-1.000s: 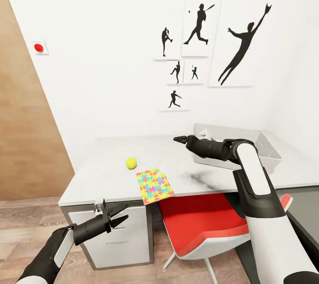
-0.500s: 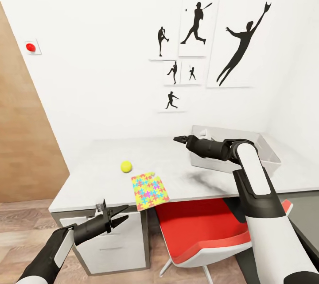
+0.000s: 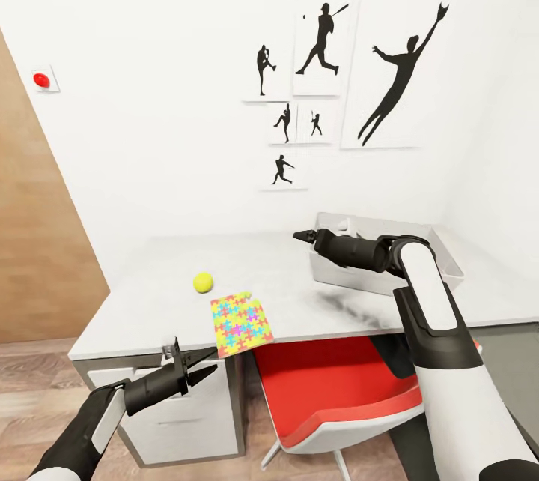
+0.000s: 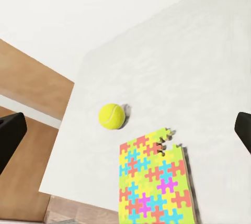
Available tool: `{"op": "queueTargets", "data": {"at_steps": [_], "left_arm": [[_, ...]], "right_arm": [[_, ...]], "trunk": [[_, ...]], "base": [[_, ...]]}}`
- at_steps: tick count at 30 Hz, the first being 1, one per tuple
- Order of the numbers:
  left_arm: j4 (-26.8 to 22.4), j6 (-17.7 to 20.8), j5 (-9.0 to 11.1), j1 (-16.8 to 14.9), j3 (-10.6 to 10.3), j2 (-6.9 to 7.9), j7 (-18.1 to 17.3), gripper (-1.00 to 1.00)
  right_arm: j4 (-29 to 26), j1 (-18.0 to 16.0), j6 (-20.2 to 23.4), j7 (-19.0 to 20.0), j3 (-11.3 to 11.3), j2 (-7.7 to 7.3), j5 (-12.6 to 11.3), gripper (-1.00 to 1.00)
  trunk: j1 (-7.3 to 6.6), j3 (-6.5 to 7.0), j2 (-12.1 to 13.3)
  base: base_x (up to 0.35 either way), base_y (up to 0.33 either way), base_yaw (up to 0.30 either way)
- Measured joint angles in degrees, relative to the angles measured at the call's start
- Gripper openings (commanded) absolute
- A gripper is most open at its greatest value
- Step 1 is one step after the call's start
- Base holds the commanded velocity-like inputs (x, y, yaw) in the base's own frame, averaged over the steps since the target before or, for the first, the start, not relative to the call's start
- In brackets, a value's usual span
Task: Put all the toys in the child's room - the three board games (two on the bed and one on the table), the two jigsaw puzzles on the table, and the tennis ball on the table - inside the toy box on the table in the child's room.
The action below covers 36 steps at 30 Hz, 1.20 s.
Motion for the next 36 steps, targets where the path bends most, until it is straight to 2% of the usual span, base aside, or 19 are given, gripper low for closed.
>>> {"op": "queueTargets", "data": {"at_steps": [17,25,36], "left_arm": [[0.0,-0.1,0.0,0.0,0.0,0.00,0.0,1.00],[0.0,0.0,0.0,0.0,-0.1,-0.06,0.3,1.00],[0.0,-0.1,0.0,0.0,0.0,-0.07,0.1,1.00]], "right_arm": [[0.0,0.0,0.0,0.0,0.0,0.00,0.0,1.00],[0.0,0.0,0.0,0.0,0.0,0.00,0.0,1.00],[0.0,0.0,0.0,0.0,0.1,-0.02,0.0,1.00]], "trunk": [[0.01,0.00,0.0],[0.00,0.00,0.0],[0.01,0.00,0.0]], "base": [[0.029,-0.002,0.000],[0.065,-0.116,0.000],[0.008,-0.012,0.000]]}}
